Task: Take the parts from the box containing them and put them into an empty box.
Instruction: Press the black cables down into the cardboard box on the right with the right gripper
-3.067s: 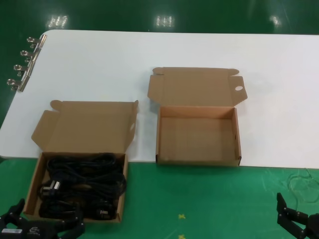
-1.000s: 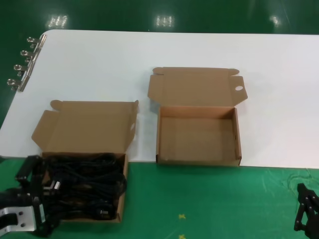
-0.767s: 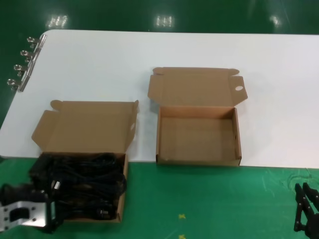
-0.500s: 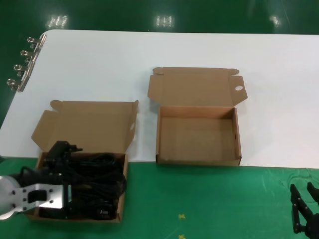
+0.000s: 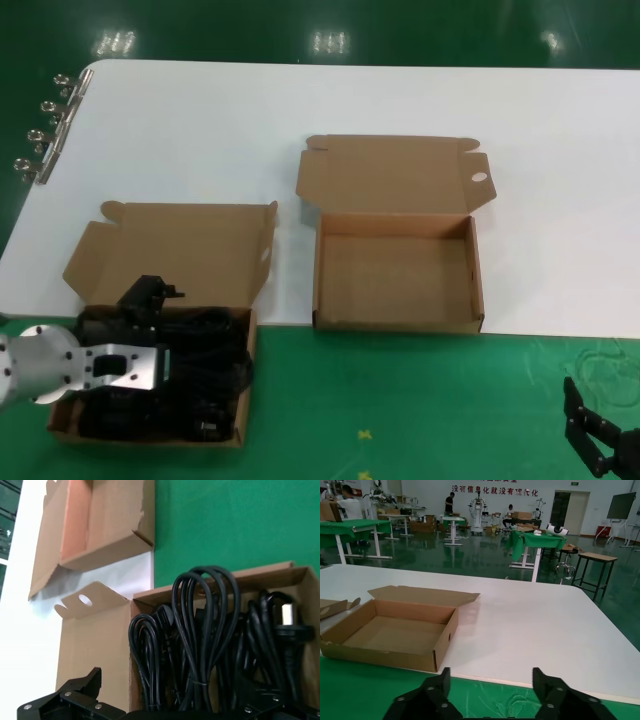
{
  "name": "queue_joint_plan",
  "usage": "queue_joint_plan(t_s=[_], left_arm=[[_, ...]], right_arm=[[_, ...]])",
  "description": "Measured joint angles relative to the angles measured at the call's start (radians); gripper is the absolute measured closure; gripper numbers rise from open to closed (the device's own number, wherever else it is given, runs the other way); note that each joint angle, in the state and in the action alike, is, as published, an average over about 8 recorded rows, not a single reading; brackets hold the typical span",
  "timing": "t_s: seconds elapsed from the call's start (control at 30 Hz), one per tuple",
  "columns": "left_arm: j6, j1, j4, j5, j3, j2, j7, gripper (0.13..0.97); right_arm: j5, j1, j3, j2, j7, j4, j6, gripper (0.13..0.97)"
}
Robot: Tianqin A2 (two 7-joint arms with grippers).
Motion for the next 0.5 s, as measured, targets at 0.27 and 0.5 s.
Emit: queue_joint_plan(t_s=[0.27,0.5], left_arm=[[-0.019,-0.080,0.189,-0.048,0.016,0.070,0.127,0.189],[-0.017,-0.111,0.256,-0.075,0.021,0.085,0.168,0.282]], right_arm=[[0.000,0.000,0.000,0.000,0.000,0.000,0.000,0.455],[0.000,0.000,0.000,0.000,0.000,0.000,0.000,0.309]])
